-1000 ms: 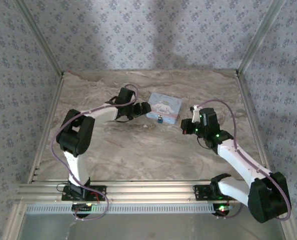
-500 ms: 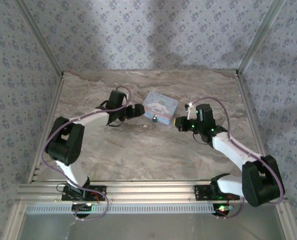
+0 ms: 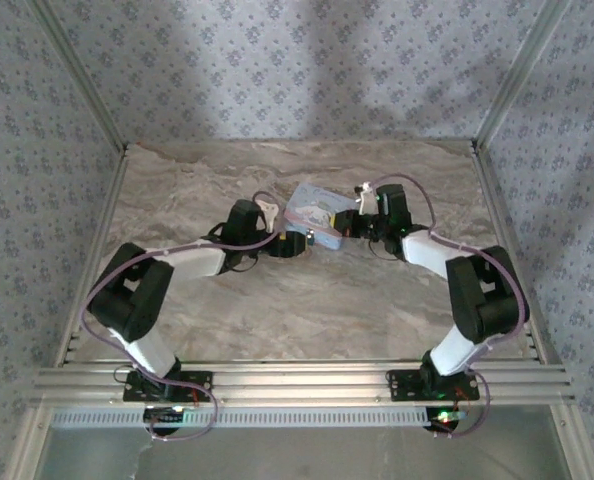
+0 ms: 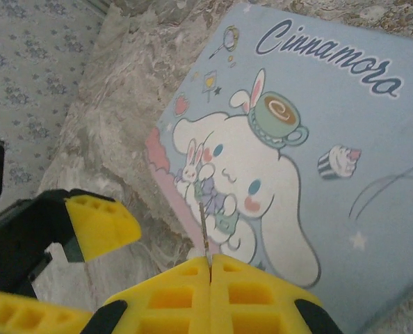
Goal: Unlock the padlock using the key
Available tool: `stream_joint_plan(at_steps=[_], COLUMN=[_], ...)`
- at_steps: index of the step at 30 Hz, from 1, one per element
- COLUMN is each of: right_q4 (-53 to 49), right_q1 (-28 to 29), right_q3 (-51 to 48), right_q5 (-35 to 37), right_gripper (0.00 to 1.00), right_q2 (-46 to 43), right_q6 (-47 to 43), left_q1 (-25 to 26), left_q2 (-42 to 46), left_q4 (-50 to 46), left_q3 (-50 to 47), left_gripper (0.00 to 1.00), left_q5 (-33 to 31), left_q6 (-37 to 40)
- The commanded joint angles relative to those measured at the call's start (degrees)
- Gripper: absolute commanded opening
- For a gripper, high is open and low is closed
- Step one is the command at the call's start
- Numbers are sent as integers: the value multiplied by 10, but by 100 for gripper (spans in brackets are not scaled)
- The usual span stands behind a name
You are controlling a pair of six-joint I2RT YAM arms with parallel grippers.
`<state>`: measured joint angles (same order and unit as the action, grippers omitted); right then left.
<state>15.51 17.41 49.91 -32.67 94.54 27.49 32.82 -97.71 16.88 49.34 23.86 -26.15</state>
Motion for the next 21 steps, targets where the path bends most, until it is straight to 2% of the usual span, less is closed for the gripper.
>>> stream_joint_plan(at_steps=[1, 8, 21], right_q4=[20, 5, -12], right_q1=[-7, -11, 14], right_q3=[24, 33, 0], right_q5=[-12, -9, 7], right_gripper=[0, 0, 0], right_q2=[21, 50, 49], right_q6=[11, 12, 26], left_q1=[9, 18, 22], left_q2=[-25, -74, -120], left_q4=[54, 67, 62], left_q3=[1, 28, 75], left_gripper=[86, 83, 77], left_q5=[16, 16, -3], left_q6=[28, 45, 51])
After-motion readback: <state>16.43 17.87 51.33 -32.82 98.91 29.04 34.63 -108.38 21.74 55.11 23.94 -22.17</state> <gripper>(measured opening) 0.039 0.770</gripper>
